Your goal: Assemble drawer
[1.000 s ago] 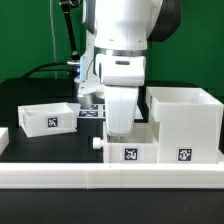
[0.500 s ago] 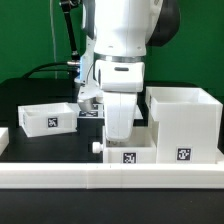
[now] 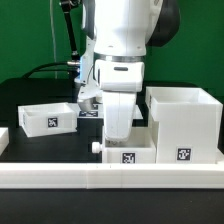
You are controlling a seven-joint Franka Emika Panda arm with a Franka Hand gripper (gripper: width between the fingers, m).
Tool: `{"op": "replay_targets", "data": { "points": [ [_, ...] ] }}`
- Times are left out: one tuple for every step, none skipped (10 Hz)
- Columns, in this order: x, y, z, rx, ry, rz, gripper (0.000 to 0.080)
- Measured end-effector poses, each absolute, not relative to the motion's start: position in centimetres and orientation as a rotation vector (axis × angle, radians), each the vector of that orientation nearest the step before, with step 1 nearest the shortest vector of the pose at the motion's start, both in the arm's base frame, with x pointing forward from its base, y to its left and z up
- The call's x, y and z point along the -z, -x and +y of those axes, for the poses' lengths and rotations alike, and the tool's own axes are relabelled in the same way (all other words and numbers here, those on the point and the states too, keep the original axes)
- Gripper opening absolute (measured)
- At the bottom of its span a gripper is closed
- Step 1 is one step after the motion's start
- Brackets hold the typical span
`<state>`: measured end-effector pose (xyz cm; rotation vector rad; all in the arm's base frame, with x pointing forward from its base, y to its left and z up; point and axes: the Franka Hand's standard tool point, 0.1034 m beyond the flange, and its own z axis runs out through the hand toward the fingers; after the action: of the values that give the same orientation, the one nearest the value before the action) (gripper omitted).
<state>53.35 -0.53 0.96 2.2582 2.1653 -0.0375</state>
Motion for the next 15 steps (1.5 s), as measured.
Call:
{"op": "replay_targets", "data": {
  "points": [
    [-1.0, -53.4, -0.5, 0.037, -2.258, 2.165, 0.0042],
    [-1.0, -53.4, -0.5, 0.037, -2.258, 2.165, 0.0042],
    [-1.0, -53.4, -0.6, 0.038, -2.259, 2.165, 0.0042],
    [-1.0, -53.4, -0.4, 0.038, -2.257, 2.167, 0.0042],
    [-1.3, -53.7, -0.4, 0.054, -2.255, 2.172, 0.0042],
    [-1.5, -54.2, -0.2, 0.046, -2.250, 2.172, 0.0042],
    [-1.6, -54.2, 0.1, 0.046, -2.262, 2.159, 0.0042],
    [-1.5, -54.2, 0.2, 0.046, -2.274, 2.147, 0.0042],
    [-1.5, -54.2, 0.3, 0.047, -2.282, 2.139, 0.0042],
    [-1.3, -54.0, 0.4, 0.045, -2.283, 2.138, 0.0042],
    [-1.1, -53.6, 0.5, 0.043, -2.282, 2.143, 0.0042],
    [-1.0, -53.4, 0.9, 0.028, -2.272, 2.148, 0.0042],
    [-1.0, -53.3, 0.8, 0.034, -2.238, 2.173, 0.0042],
    [-1.0, -53.3, 0.7, 0.036, -2.233, 2.175, 0.0042],
    [-1.0, -53.3, 0.7, 0.036, -2.234, 2.174, 0.0042]
  ]
}}
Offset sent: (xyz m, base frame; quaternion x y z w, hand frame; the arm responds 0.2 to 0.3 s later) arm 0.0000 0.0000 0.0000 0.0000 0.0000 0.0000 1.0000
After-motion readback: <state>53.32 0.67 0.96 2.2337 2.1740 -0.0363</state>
